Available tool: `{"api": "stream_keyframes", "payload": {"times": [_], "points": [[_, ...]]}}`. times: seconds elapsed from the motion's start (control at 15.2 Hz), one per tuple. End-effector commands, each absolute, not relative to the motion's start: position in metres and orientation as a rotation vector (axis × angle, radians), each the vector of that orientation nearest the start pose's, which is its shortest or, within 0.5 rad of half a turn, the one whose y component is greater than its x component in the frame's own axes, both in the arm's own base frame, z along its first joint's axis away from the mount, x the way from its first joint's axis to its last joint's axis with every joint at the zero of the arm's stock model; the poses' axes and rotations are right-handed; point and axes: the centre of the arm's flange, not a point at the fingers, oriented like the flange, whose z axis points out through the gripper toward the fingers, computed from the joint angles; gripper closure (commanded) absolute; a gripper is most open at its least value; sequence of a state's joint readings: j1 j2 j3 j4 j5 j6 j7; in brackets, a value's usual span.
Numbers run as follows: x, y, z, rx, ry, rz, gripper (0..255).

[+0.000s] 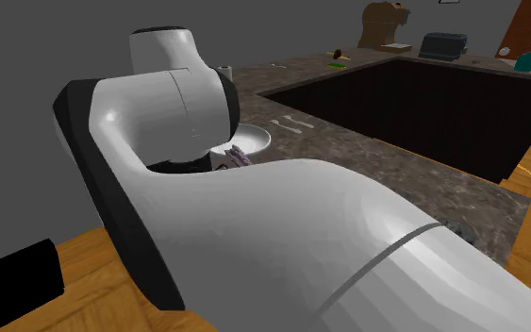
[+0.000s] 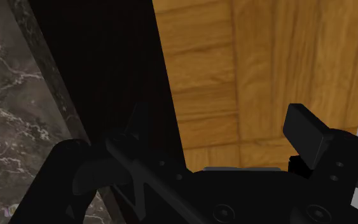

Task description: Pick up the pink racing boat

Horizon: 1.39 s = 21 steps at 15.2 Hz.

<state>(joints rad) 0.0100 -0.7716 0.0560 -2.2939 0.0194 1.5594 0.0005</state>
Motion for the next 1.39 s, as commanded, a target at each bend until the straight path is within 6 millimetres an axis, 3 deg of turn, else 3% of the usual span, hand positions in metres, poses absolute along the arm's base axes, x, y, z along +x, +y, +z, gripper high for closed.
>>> {"api": "stream_keyframes", "payload": {"times": [0.0,0.66,1.32], "points": [[0.309,0.029,0.614,-3.159,-0.081,-0.058,0],[0.403,-0.037,0.599,-3.239,-0.094,-0.174,0],[0.498,-0.103,0.597,-3.315,-0.108,-0.296,0]]}}
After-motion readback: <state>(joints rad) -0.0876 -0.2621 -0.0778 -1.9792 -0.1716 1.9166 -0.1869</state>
